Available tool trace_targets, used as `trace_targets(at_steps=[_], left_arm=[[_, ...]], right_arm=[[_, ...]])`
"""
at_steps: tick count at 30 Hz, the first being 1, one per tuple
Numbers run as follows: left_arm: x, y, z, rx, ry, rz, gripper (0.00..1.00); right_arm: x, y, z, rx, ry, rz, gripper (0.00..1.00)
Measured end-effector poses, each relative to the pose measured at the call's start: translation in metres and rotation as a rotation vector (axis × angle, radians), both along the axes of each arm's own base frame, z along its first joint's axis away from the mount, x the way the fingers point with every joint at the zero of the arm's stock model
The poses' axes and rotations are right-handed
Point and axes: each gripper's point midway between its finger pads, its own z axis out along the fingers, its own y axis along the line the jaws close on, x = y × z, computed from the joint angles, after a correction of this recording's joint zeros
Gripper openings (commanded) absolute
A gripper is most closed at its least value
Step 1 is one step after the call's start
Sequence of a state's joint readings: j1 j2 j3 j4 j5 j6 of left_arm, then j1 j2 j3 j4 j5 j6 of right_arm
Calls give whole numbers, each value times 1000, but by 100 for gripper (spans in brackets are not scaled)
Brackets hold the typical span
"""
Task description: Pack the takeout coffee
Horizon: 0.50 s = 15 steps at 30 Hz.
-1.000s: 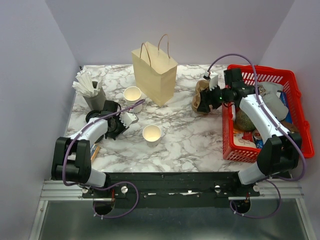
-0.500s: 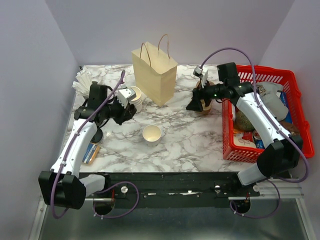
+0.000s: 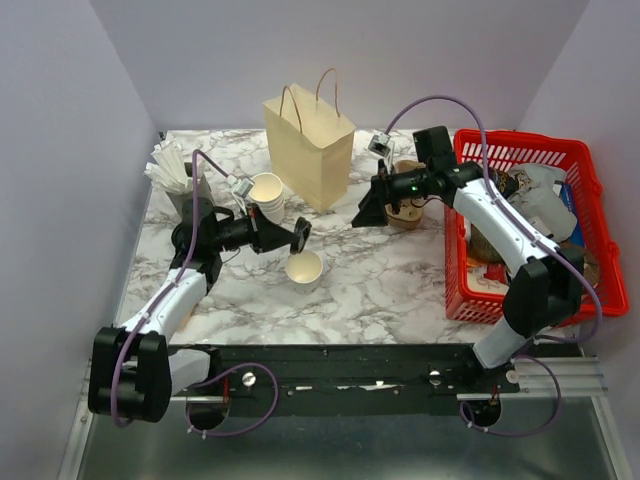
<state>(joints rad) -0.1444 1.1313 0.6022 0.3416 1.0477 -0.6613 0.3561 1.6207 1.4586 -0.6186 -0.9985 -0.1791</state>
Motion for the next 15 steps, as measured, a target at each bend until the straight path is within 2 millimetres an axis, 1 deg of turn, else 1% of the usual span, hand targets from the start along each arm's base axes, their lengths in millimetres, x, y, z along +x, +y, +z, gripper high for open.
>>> trace_targets(at_steps=[4,6,8,11,15], left_arm=[[7,-5,9,-92,32,-7,0],[11,-7,8,-129,65,-7,0],[10,-7,6,-147,92,-6,0],[8,-7,9,-160,102,-8,0],[0,-7,9,-161,100,-21,0]], right_arm=[[-9,10,-12,3,46,44,100],[-12,15,-18,3,61,64,100],[-12,18,-24,2,69,74,100],[-11,23,-34,3,76,87,100],[-9,32,-48,4,81,102,100]])
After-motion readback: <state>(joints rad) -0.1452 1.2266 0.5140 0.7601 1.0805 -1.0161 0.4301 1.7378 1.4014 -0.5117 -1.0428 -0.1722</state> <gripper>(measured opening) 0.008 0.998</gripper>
